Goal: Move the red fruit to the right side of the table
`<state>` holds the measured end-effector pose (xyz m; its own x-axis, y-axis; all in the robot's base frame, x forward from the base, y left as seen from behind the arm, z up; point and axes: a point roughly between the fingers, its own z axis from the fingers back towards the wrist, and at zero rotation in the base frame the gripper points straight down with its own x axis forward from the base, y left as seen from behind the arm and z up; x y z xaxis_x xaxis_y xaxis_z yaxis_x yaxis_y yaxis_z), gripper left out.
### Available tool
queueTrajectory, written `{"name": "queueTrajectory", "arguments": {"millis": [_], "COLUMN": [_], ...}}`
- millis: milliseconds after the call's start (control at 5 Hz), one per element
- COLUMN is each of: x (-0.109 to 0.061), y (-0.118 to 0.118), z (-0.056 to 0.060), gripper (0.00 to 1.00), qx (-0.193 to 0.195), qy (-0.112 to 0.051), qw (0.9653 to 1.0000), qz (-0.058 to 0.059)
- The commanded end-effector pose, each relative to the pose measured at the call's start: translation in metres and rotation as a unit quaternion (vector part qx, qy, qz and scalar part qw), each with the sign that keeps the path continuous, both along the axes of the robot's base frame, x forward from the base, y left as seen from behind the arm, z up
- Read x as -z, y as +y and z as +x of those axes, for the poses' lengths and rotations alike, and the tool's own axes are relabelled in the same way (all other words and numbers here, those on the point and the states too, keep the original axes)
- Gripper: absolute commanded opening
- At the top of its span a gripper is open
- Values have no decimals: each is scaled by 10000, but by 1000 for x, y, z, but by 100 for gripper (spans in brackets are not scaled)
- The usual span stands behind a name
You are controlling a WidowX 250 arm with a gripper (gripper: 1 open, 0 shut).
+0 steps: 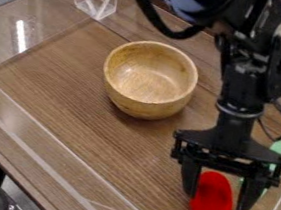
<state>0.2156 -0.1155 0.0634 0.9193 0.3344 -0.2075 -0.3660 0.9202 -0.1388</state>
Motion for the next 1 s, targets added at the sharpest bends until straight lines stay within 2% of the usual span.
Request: {"name": "queueTrajectory", "arguments": {"millis": [0,200,400,600,800], "x": [-23,-34,-52,-67,-62], "y": [2,4,8,18,29], "z": [16,21,33,50,71], "gripper": [100,100,100,100,100], "qx": [-91,-139,-180,-300,-379], "qy": [-370,-481,-743,-961,-1092], "qw": [9991,9984,9963,9937,9921], "qz": [-158,-246,-388,-491,-478]}}
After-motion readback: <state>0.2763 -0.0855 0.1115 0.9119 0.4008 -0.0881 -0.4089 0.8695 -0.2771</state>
